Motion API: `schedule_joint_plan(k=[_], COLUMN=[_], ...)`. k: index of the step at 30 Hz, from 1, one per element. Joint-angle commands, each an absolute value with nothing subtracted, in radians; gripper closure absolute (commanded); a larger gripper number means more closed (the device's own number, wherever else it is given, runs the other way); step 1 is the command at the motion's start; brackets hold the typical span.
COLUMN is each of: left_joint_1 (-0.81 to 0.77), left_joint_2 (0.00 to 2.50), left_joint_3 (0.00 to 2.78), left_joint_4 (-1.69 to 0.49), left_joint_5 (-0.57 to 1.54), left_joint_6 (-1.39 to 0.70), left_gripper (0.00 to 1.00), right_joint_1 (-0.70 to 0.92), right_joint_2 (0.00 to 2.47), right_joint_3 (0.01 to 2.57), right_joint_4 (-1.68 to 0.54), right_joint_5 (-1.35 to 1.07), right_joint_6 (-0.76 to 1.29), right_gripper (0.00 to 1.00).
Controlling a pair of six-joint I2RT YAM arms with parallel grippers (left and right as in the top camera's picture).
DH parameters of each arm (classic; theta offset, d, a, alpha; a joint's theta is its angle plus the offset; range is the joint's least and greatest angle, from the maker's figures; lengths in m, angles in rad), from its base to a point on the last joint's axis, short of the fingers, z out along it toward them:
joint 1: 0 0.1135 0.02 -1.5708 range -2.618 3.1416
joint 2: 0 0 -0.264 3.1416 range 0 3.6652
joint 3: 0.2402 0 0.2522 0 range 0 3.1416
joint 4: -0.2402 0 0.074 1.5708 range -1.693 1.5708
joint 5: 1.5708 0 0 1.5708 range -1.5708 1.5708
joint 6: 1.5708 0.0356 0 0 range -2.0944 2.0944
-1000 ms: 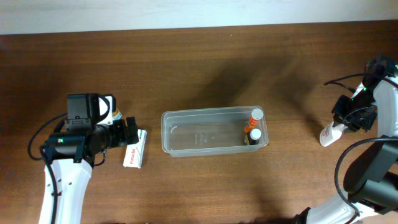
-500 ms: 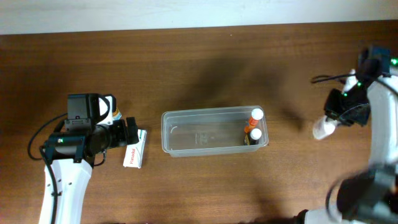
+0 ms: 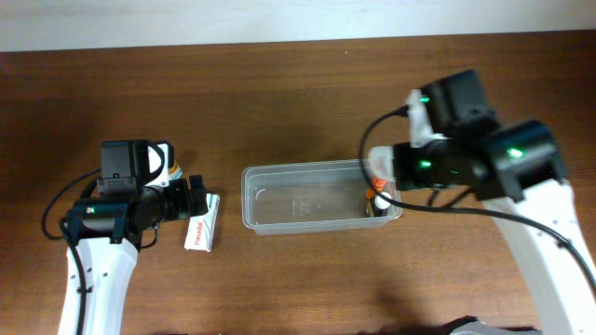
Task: Pack container
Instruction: 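Lower the white dropper bottle into the container and release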
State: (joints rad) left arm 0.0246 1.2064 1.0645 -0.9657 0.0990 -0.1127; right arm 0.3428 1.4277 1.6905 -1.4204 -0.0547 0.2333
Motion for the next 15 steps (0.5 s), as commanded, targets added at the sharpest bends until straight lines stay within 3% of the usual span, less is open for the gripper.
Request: schedule_joint_plan(k=[1,15], left_joint_1=[0.024,0.024], left_joint_2=[1.21,1.21], left_joint_3=[1.082,1.082], left_joint_4=[-0.966,-0.966], left_joint_5=[0.11,0.109], left_joint_6=[-0.097,-0.097], left_gripper=[0.01,0.01], right_joint_1=[0.413,0.419], right_joint_2=[1.488,1.853], right_joint_3=[1.699,1.698], right_joint_4=[-1.391,-1.354], right_joint_5=[-0.026,0.016], right_joint_6=[0.296,0.349], right_gripper=[0.89,0.9])
